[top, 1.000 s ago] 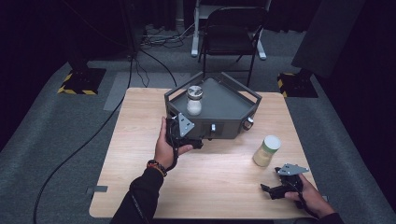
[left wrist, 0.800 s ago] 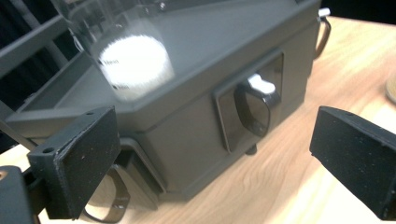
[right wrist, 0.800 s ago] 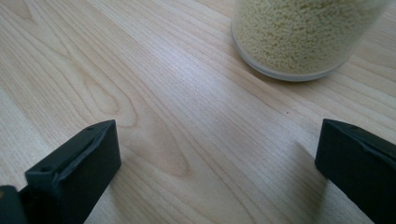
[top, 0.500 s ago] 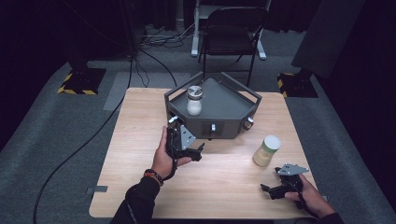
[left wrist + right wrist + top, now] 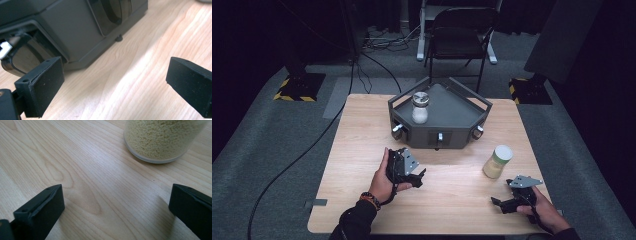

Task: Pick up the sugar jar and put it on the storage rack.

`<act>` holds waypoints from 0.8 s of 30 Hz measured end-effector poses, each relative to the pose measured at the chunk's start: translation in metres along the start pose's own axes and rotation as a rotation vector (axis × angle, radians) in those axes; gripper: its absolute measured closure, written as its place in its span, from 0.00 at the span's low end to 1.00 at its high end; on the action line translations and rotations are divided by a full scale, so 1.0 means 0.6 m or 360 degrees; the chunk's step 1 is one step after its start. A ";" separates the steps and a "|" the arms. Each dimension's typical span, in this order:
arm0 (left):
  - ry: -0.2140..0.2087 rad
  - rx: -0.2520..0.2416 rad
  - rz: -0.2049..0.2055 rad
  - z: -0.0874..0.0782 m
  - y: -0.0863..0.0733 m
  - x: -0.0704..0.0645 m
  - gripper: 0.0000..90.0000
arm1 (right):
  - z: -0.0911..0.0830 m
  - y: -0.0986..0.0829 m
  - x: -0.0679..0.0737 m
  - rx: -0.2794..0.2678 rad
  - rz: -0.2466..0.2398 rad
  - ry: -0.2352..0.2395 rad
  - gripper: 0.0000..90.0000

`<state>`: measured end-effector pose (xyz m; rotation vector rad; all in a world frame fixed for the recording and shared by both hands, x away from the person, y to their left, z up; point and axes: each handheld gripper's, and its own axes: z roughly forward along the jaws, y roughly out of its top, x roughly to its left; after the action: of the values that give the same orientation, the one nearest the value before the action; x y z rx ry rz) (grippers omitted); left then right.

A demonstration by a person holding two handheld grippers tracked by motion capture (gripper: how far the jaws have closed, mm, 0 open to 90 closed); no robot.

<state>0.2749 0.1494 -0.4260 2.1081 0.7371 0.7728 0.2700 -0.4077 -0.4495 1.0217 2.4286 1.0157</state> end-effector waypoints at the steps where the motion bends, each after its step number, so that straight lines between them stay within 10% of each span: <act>1: -0.0002 0.0005 0.0008 0.000 -0.001 -0.001 0.01 | 0.000 0.000 0.000 0.0000 0.0000 0.0000 0.00; 7: -0.0041 0.0085 0.0117 -0.005 -0.008 -0.009 0.01 | 0.000 0.000 0.000 0.0000 0.0000 0.0000 0.00; 24: -0.0064 0.0216 0.0125 -0.032 -0.055 0.001 0.01 | 0.000 0.000 0.000 -0.0001 0.0000 0.0000 0.00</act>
<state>0.2534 0.1762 -0.4421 2.2801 0.7059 0.7380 0.2700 -0.4077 -0.4496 1.0213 2.4284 1.0161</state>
